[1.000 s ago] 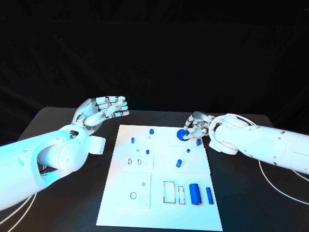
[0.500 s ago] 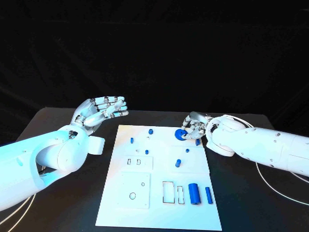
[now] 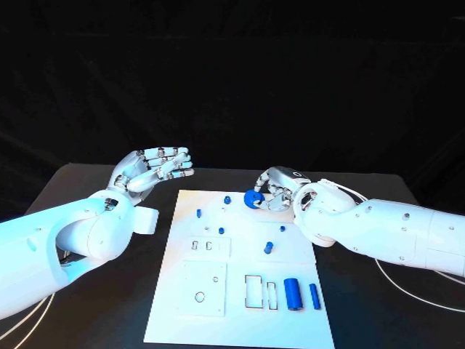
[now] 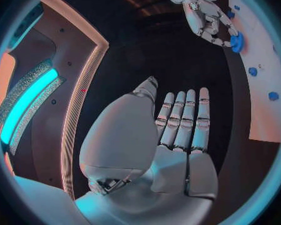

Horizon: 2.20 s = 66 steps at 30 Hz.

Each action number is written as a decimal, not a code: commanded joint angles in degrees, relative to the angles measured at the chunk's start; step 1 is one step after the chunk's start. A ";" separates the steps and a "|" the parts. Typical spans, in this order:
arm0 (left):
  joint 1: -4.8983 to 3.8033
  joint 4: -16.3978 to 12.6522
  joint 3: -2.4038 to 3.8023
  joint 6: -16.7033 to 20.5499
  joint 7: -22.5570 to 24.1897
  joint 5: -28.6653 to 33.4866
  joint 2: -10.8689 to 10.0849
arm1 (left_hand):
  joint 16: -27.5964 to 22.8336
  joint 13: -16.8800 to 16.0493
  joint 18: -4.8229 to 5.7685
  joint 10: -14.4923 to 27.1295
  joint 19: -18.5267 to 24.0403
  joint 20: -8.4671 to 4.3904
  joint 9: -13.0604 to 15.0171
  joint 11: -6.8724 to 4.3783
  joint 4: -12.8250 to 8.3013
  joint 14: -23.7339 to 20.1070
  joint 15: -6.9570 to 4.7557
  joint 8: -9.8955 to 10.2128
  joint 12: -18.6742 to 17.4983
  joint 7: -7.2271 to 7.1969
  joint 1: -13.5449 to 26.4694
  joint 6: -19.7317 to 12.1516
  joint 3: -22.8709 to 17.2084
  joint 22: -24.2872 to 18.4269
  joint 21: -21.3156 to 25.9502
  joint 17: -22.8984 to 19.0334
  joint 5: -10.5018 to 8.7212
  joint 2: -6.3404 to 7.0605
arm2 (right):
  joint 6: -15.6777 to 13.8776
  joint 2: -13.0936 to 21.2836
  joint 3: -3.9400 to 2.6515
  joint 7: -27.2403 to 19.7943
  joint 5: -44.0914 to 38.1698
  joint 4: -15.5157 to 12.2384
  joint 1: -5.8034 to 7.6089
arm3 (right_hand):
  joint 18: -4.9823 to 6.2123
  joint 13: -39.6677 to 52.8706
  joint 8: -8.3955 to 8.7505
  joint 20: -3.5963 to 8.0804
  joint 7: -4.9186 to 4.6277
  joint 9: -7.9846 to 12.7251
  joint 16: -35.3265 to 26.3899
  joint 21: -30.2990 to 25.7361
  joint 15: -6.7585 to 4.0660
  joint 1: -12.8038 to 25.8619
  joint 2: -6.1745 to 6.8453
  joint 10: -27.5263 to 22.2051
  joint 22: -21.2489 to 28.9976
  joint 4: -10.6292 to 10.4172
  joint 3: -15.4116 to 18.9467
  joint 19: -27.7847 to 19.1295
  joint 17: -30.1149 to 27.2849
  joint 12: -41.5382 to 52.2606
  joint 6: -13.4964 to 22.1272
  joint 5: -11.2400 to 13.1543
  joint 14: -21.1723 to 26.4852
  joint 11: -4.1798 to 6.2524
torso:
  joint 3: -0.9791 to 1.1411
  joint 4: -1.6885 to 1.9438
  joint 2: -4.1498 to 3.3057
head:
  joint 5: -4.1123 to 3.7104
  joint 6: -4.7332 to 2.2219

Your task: Assemble the parts on the task board

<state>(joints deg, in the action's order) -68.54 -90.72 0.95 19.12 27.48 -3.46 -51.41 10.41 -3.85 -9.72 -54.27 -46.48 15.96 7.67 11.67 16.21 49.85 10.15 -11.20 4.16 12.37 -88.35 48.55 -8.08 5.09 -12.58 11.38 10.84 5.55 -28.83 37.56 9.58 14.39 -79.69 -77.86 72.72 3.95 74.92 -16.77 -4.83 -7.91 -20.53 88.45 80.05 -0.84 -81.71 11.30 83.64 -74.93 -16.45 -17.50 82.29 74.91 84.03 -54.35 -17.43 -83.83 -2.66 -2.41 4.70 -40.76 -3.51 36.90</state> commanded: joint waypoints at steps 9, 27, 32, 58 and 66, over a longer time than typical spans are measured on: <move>-0.07 0.05 0.05 -1.15 0.27 0.07 0.38 | -0.33 0.01 -0.69 -0.38 -0.20 0.28 -0.11 0.09 -0.10 -0.24 -0.12 0.12 -0.20 1.93 -0.51 0.29 -0.32 -0.10 -0.26 0.09 -0.29 -0.12 | -3.17 -4.38 0.08 1.39 -6.01 0.80 -0.33 | -0.91 7.10 0.29 -0.08 0.52 -0.01 0.24 0.36 -0.41 0.54 0.25 0.74 -3.29 0.38 -0.94 0.49 9.86 0.23 -0.64 -0.27 -5.13 -0.03 | -0.10 -0.01 -0.13 | 0.09 0.30; -0.09 -0.11 0.06 -1.10 0.12 -0.06 0.58 | -0.34 0.01 -0.69 -0.37 -0.20 0.28 -0.12 0.09 -0.11 -0.25 -0.12 0.13 -0.21 1.93 -0.52 0.28 -0.33 -0.11 -0.26 0.09 -0.30 -0.10 | 0.23 -9.36 0.30 0.90 -5.00 4.34 -2.62 | -0.90 7.10 0.76 -0.09 0.30 0.16 0.26 0.31 -0.34 0.57 0.57 0.73 -3.30 0.66 -1.80 0.47 9.90 0.18 -0.15 -0.25 -5.14 -0.19 | -0.08 0.09 -0.27 | 0.24 0.96; -0.10 -0.18 0.06 -1.09 0.12 -0.10 0.57 | -0.34 0.01 -0.69 -0.37 -0.20 0.28 -0.12 0.09 -0.11 -0.25 -0.12 0.13 -0.21 1.93 -0.52 0.28 -0.33 -0.11 -0.26 0.09 -0.30 -0.10 | 0.54 -9.98 0.34 0.93 -4.97 4.77 -2.86 | -0.90 7.10 0.76 -0.09 0.30 0.16 0.26 0.31 -0.34 0.57 0.57 0.73 -3.30 0.66 -1.80 0.47 9.90 0.18 -0.15 -0.25 -5.14 -0.19 | -0.01 0.15 -0.22 | 0.30 1.08; -0.11 -0.16 0.06 -1.21 -0.06 -0.12 0.52 | -0.40 0.02 -0.68 -0.33 -0.19 0.29 -0.14 0.11 -0.15 -0.27 -0.11 0.16 -0.26 1.93 -0.57 0.23 -0.35 -0.13 -0.26 0.14 -0.31 0.00 | 1.91 -11.70 0.46 0.55 -3.93 7.36 -3.21 | -0.55 4.76 4.81 -1.47 -1.67 1.41 0.11 -1.13 1.25 4.98 2.26 -1.48 -2.12 0.13 -2.46 -0.49 9.32 -1.84 5.09 -0.01 -4.98 -2.02 | 0.01 0.14 -0.16 | 0.34 1.02; -0.11 -0.03 0.06 -1.44 -0.20 -0.12 0.59 | -0.46 0.03 -0.67 -0.30 -0.17 0.29 -0.15 0.12 -0.14 -0.30 -0.09 0.19 -0.29 1.95 -0.56 0.20 -0.37 -0.15 -0.25 0.17 -0.31 0.03 | 3.78 -11.42 0.46 0.74 -0.53 7.10 -3.21 | -0.56 4.91 5.45 -1.82 -1.79 1.36 0.22 -1.14 1.49 11.21 -0.63 -1.45 -2.41 -0.17 -1.42 -0.36 9.69 -1.76 5.14 -0.07 -5.05 -2.21 | 0.00 0.13 -0.16 | 0.33 1.04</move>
<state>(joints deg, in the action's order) -68.56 -90.68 0.96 18.83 27.08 -3.51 -50.94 10.18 -3.85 -9.73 -54.27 -46.48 15.96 7.57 11.67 16.04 49.85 10.15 -11.20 4.16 12.37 -88.35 48.55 -8.24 5.01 -12.58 11.47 10.84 5.55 -27.79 26.04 9.89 15.28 -82.38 -70.78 69.71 3.95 74.94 -11.50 -6.18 -9.61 -19.14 88.45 79.09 0.21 -71.01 10.54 82.08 -74.93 -16.68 -19.13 81.96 74.92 82.39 -49.52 -17.64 -84.03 -4.61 -2.41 4.82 -40.92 -3.19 37.93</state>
